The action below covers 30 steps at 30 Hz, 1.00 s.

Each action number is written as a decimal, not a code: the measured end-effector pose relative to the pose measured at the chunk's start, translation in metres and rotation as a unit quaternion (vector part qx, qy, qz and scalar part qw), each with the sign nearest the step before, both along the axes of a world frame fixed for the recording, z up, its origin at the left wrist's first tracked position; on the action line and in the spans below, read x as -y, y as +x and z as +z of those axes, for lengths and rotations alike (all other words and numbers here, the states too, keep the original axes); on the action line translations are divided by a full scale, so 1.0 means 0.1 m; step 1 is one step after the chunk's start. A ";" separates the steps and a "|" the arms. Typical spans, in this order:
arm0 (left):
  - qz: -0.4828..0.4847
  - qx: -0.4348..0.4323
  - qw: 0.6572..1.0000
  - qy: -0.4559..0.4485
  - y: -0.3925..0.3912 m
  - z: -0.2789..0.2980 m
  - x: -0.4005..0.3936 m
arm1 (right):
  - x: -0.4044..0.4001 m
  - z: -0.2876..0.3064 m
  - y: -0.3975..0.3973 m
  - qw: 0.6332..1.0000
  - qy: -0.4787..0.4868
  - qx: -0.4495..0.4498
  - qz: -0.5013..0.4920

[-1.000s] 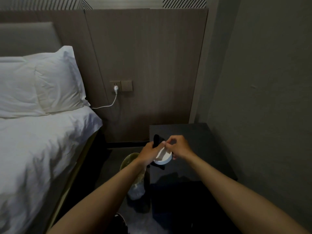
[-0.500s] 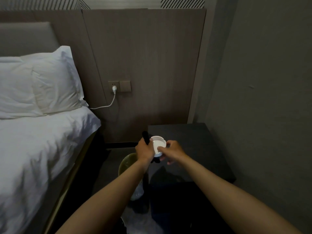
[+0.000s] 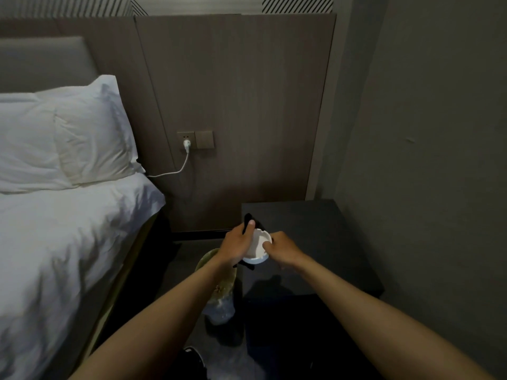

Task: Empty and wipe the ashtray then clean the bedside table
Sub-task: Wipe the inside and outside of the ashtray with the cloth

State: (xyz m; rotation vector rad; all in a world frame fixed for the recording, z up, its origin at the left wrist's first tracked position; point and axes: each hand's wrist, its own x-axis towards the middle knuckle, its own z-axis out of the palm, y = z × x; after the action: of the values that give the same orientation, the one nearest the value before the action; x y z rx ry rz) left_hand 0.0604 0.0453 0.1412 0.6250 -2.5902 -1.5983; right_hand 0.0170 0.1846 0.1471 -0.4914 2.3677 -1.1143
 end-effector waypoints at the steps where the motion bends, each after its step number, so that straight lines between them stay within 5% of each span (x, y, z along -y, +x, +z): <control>1: -0.005 0.009 1.000 -0.006 0.00 0.00 0.00 | -0.01 0.01 -0.01 1.000 0.006 -0.001 0.009; 12: -0.125 0.038 0.981 -0.142 -0.01 0.03 0.02 | -0.01 0.03 0.00 0.999 0.036 -0.018 0.024; 24: 0.024 0.077 0.992 0.100 -0.14 -0.12 0.04 | -0.04 -0.05 0.02 0.992 0.047 -0.101 -0.056; 30: 0.071 0.081 0.979 0.173 -0.12 -0.12 -0.06 | -0.02 -0.12 0.04 0.993 0.028 -0.043 -0.103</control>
State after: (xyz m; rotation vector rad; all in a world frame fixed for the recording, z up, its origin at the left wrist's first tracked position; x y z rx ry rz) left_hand 0.0482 0.0512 0.1287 0.9772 -2.3155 -2.0445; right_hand 0.0208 0.1868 0.1350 -0.2862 2.5640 -1.1307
